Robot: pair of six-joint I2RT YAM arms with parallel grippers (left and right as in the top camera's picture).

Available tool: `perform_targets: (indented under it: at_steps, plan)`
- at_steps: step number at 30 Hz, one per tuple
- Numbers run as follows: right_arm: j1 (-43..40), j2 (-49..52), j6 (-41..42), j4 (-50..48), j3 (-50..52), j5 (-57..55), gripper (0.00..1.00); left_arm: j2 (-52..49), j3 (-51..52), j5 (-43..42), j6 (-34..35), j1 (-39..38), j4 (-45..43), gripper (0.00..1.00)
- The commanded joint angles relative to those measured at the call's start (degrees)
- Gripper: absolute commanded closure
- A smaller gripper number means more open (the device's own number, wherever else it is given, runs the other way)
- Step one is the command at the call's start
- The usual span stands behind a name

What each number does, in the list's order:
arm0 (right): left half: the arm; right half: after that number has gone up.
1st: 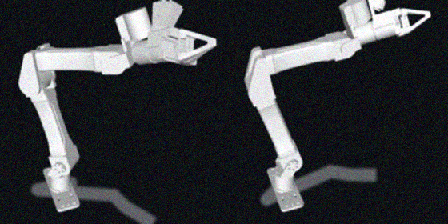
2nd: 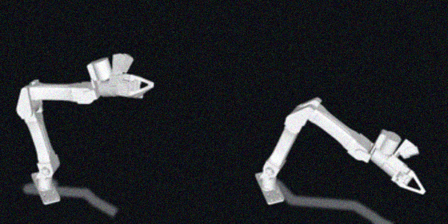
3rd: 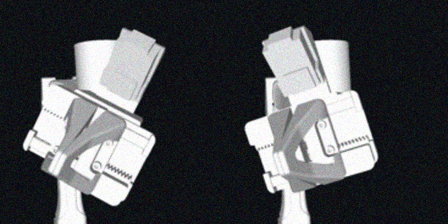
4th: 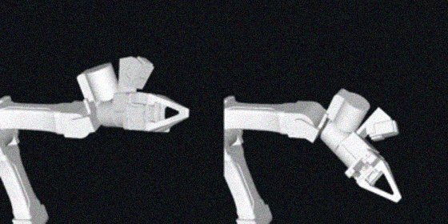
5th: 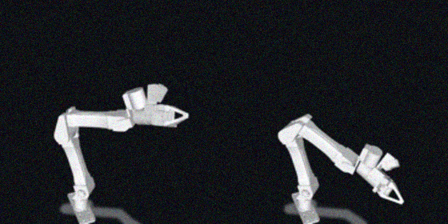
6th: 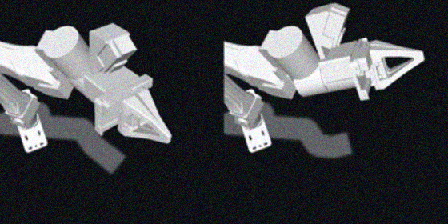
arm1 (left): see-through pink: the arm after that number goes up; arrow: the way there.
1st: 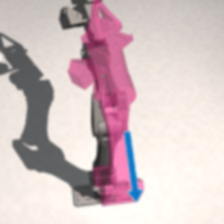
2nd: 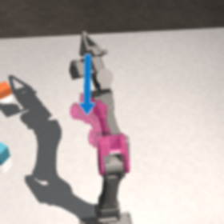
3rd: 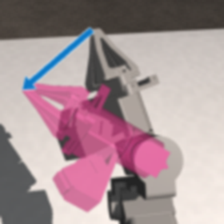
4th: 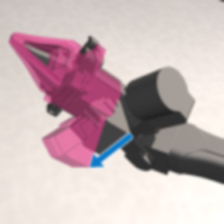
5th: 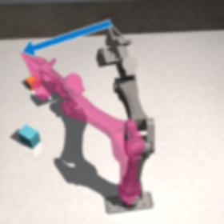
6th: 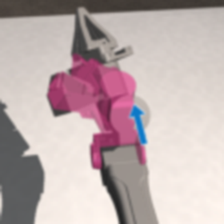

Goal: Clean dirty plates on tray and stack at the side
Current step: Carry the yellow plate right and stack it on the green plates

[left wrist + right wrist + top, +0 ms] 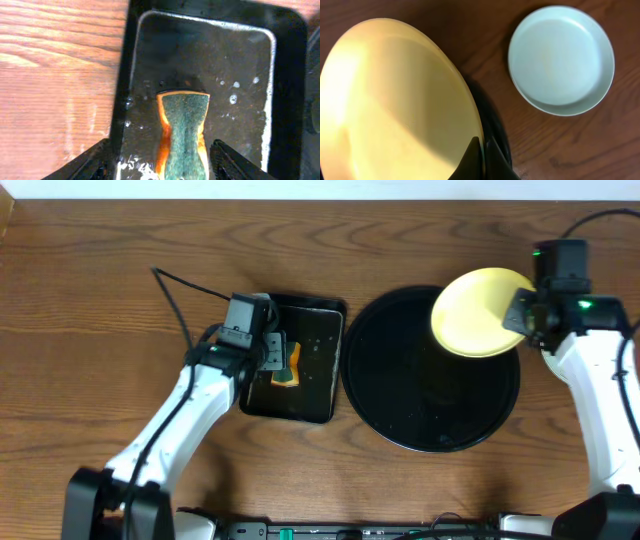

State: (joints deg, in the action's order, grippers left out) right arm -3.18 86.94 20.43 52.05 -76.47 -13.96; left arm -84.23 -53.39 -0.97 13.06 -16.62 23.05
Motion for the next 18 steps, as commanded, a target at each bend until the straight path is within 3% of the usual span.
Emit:
perform_targets:
  at_steps: [1,8,18]
  plan:
    - [-4.5,-1.5,0.3,-0.1,-0.3,6.6,0.99,1.8,-1.1,1.9,-0.3,-0.2,2.4,0.36]
    - [-15.2,-1.5,-0.8,-0.2,-0.2,12.8,0.99,1.9,-1.1,1.9,-0.4,-0.2,9.6,0.35]
    - [-26.5,0.8,-1.2,-1.4,-0.2,12.1,0.99,1.9,-1.1,1.9,-0.3,-0.2,10.3,0.35]
